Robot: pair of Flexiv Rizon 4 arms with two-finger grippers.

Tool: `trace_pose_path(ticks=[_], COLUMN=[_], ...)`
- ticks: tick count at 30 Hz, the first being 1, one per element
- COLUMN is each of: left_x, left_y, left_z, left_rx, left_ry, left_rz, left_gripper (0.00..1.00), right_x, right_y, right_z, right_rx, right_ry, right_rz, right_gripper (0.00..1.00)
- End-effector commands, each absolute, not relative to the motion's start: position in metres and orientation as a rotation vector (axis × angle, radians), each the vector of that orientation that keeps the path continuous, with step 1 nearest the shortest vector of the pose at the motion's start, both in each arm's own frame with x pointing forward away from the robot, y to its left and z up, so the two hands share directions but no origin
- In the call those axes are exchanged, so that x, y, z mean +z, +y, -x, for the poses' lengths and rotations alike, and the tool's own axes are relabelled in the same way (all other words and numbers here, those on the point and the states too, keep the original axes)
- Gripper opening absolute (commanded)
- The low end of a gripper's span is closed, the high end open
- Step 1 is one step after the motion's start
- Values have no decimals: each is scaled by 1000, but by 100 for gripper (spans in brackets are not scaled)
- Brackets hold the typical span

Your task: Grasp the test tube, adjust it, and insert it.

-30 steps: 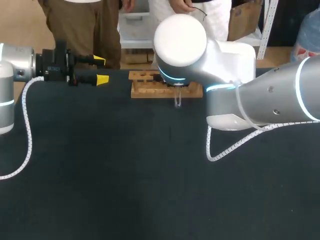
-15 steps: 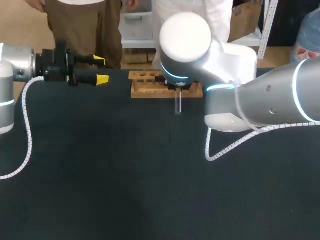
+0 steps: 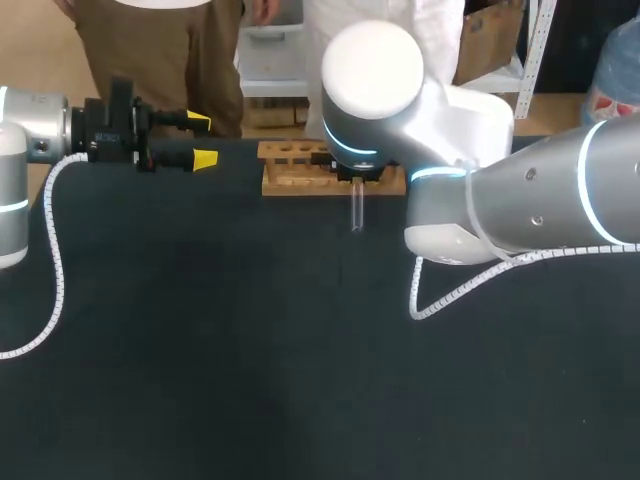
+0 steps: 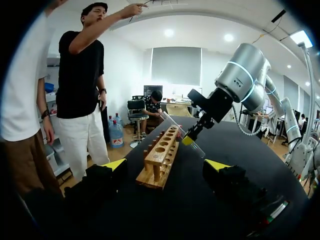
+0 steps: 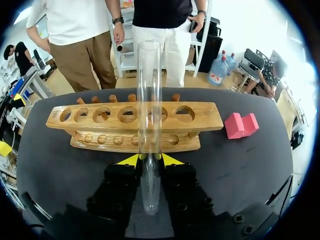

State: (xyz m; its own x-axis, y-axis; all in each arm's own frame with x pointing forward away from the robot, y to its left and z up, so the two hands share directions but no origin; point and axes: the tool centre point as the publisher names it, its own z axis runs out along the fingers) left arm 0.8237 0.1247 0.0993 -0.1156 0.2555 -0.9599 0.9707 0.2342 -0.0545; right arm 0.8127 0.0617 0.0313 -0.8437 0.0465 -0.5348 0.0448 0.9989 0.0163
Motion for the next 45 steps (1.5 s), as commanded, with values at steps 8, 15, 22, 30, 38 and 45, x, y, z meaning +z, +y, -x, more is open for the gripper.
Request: trace_pose_path(ticks=[8,15,22,30,38,45], left_x=[98,98,98,98,98,98], left_y=[125,125,125,125,125,125], left_z=[-824,-824,-824,-824,-824,-824], left_rx=[-958,-958,-958,-958,-958,-958], left_ry=[1565,1565,1565,1565,1565,1565], left_rz=[-1184,-1184,-1184,-1184,-1184,-1184], left_gripper=[100,100,100,100,100,100], right_x=[62,88,116,140,149,156], right_y=[60,60,60,60,59,59], right_z=[-795,-789,-786,-788,-791,-796], right_rx=[14,8,-7,-5,-14,-26], right_ry=[2480,2405,2319,2192,2122,2081], right_rz=[-133,-174,-189,-220,-221,-199], right_gripper=[0,0,0,0,0,0])
